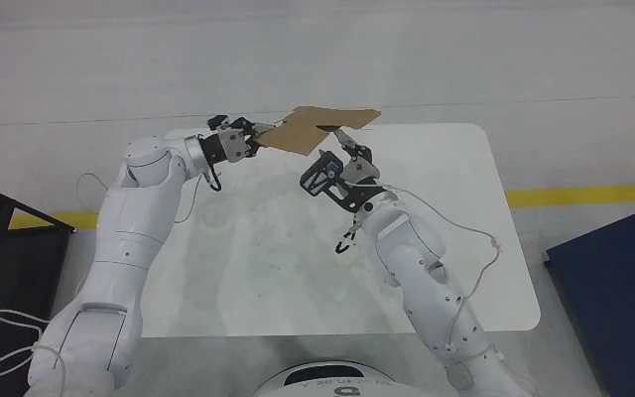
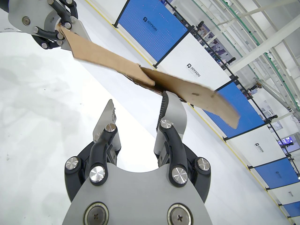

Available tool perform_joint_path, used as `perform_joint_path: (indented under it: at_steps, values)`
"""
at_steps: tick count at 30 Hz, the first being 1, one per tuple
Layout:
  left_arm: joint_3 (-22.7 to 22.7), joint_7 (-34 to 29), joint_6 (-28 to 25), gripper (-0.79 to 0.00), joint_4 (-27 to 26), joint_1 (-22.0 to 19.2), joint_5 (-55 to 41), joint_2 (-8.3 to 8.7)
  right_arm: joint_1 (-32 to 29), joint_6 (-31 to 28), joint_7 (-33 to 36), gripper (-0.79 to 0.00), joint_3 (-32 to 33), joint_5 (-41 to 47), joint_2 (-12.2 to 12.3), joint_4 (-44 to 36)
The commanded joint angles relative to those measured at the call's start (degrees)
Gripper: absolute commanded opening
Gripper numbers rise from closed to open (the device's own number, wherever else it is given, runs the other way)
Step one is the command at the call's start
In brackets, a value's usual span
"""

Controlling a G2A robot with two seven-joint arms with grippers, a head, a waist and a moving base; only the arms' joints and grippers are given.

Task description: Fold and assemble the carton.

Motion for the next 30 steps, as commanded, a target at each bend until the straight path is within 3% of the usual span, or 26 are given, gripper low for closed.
perform_joint_path:
  at_steps: [1,6,12,17,30]
  values:
    - [0.1,-0.2,0.1,-0.785,-0.1,0.1,-0.1,0.04,0.0,-0.1,0.3,-0.477,-0.4,-1.2,0.0,0.0]
    - [0.2,-0.7,0.0,-0.785,0.2,0.2,-0.7,0.15,0.0,0.8,3.4,-0.437,-1.3,-5.2,0.0,-0.7]
    - [0.8,-2.3,0.2,-0.785,2.1,-0.2,-1.2,0.17,-2.5,1.4,7.5,-0.449,-1.4,-12.5,0.4,-4.1]
    - [2.2,-3.2,-0.5,-0.785,3.7,-0.9,-1.4,-0.08,-3.8,-3.2,10.4,-0.449,-1.4,-15.4,0.7,-5.6]
    - [4.4,-3.7,-1.8,-0.785,7.4,-2.6,-0.8,-0.51,-2.3,-10.3,5.5,-0.489,-6.3,-15.8,0.7,-5.9]
